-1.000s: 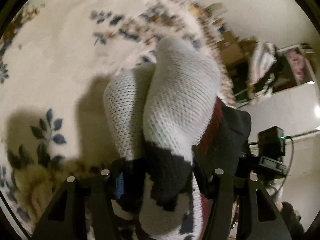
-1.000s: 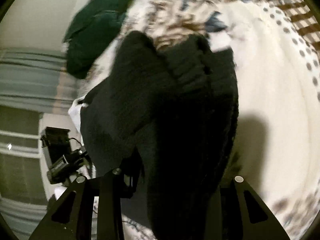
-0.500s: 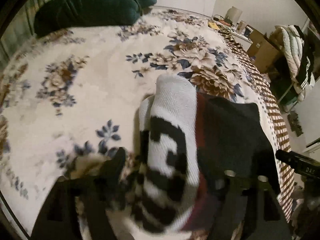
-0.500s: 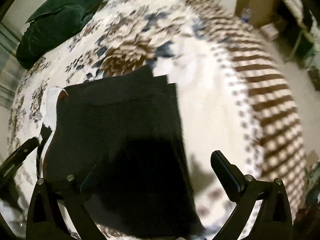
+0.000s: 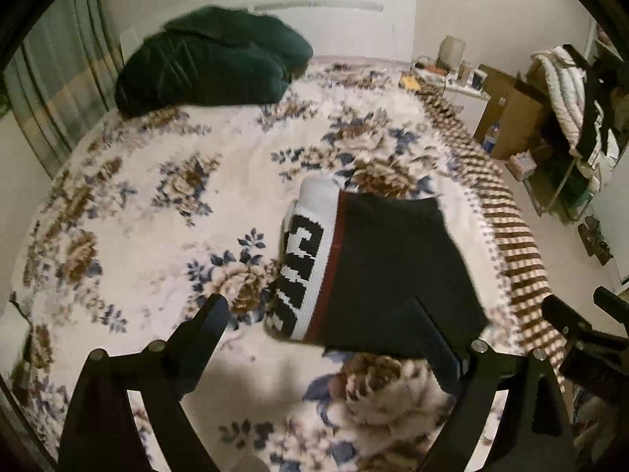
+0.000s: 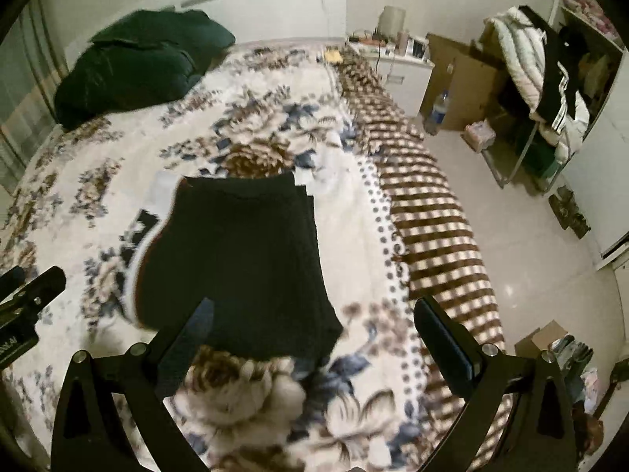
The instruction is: Fold small clothes
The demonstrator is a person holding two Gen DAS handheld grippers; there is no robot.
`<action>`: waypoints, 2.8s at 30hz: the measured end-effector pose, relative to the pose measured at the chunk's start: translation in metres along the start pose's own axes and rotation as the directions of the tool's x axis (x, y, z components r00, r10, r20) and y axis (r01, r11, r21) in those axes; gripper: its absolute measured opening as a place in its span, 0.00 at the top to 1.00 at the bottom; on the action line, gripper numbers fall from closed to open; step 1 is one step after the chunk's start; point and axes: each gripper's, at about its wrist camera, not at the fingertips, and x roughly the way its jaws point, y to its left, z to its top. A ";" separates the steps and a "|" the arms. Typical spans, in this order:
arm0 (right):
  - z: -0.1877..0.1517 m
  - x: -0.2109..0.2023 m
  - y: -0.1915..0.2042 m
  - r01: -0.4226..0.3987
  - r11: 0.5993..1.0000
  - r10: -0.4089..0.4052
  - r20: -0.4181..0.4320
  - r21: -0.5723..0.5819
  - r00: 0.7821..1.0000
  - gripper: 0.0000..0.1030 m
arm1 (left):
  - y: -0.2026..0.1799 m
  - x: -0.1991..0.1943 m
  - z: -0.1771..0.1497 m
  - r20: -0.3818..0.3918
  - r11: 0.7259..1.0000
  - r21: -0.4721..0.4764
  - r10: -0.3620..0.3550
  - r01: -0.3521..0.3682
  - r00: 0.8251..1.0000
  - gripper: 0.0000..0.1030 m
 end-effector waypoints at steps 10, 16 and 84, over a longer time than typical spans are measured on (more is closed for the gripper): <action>-0.041 -0.207 -0.008 0.006 1.000 -0.005 0.137 -0.001 0.991 0.00 | -0.013 -0.173 -0.031 0.092 1.000 -0.015 -0.010 0.012 0.996 0.10; -0.075 -0.328 -0.007 -0.011 1.000 0.014 0.215 -0.017 0.977 0.00 | -0.010 -0.264 -0.055 0.156 1.000 0.003 -0.001 0.000 0.988 0.10; -0.175 -0.549 -0.048 -0.080 0.994 0.101 0.316 -0.078 0.943 0.00 | -0.020 -0.415 -0.131 0.266 0.997 -0.056 0.064 -0.051 0.962 0.00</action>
